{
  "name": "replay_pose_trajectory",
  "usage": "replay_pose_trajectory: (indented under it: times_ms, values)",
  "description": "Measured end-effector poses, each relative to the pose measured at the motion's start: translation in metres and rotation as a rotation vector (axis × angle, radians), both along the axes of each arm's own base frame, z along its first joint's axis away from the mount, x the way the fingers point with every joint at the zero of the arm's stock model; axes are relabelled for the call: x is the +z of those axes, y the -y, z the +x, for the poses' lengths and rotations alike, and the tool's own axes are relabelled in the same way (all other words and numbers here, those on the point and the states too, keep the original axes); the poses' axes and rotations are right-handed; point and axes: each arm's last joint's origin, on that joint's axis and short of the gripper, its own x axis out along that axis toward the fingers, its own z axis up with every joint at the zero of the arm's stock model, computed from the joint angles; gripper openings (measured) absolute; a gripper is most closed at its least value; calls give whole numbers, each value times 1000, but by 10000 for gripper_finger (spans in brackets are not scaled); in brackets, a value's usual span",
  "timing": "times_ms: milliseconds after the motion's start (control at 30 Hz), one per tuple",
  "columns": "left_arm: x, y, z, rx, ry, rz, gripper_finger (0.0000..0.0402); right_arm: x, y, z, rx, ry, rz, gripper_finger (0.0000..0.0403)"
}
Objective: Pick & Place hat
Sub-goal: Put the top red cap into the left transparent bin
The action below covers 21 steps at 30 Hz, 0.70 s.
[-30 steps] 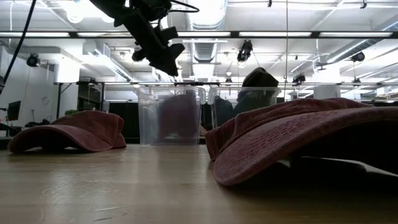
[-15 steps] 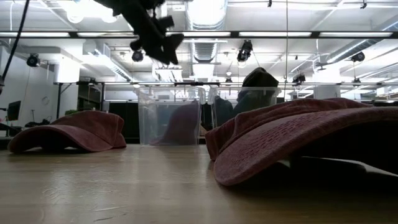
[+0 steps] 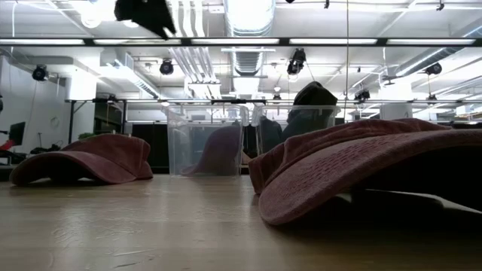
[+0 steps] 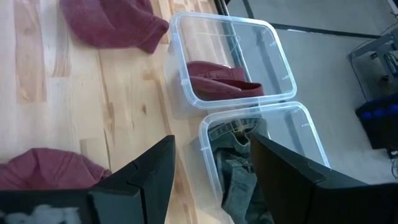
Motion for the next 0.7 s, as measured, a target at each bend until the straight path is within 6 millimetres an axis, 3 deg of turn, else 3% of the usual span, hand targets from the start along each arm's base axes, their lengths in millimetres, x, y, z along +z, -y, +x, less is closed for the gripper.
replay_pose_trajectory:
  times_ms: [167, 500, 700]
  values:
    - [-31, 12, -14, 102, -102, -73, 178, 0, -2, 0, 14, -5, 2, 203]
    - [-120, 11, -21, 230, -326, -125, 178, 0, -16, -2, 48, -2, 14, 203]
    - [-149, 13, -30, 276, -382, -197, 178, 0, -19, -3, 58, -1, 15, 203]
